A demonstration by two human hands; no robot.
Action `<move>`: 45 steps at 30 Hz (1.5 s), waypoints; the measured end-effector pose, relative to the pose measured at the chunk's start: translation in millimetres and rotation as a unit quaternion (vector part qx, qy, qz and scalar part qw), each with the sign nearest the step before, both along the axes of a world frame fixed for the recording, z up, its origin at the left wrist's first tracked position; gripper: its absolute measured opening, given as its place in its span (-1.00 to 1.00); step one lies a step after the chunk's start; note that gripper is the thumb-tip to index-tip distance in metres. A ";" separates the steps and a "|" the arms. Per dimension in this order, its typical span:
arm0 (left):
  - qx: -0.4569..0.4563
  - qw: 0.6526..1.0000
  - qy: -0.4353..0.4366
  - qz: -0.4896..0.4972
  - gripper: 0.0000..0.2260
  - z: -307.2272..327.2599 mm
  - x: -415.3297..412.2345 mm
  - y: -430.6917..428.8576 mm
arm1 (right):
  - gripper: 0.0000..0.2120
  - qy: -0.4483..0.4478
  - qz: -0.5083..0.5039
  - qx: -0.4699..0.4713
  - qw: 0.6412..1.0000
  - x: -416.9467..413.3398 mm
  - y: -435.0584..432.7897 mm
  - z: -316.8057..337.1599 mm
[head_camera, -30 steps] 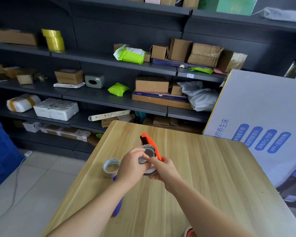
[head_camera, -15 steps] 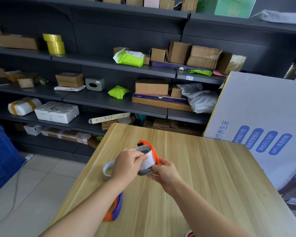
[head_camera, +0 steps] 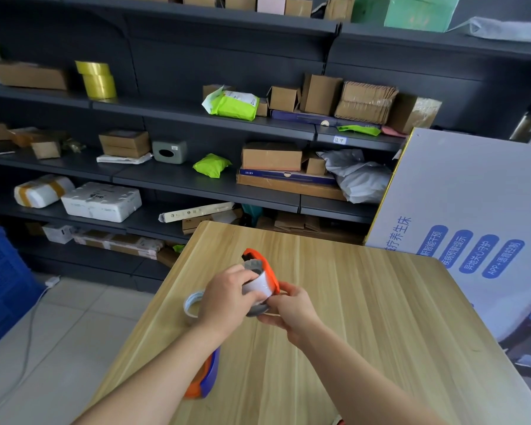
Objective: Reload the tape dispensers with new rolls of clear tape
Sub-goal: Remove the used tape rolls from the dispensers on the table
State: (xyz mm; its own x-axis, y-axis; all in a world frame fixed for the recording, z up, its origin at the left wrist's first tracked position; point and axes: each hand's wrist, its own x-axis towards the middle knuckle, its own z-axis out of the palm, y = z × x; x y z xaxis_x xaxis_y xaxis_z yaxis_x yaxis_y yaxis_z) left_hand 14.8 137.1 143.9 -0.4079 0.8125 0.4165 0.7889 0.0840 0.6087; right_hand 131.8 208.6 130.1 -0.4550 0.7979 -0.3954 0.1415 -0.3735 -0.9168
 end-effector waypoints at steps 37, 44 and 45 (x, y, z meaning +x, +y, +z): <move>-0.187 0.976 -0.109 -0.022 -0.92 -77.4 -29.6 27.6 | -0.78 -0.052 -0.165 -0.210 0.962 26.3 5.9 -102.4; -0.207 0.977 -0.047 0.011 -0.87 -123.4 -40.6 46.3 | -0.68 -0.072 -0.228 -0.262 0.935 48.0 3.1 -131.3; -0.214 0.977 -0.018 0.016 -0.88 -127.0 -41.8 49.9 | -0.72 -0.115 -0.198 -0.255 0.939 48.7 2.4 -133.4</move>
State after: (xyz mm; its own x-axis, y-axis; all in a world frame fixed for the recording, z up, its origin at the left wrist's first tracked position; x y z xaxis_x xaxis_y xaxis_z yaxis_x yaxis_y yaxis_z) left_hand -27.0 187.0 16.9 -0.4446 0.8954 0.0264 0.7602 0.3615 0.5399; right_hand 180.4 211.0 -3.3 -0.0183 0.5667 -0.8237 0.0707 -0.8210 -0.5665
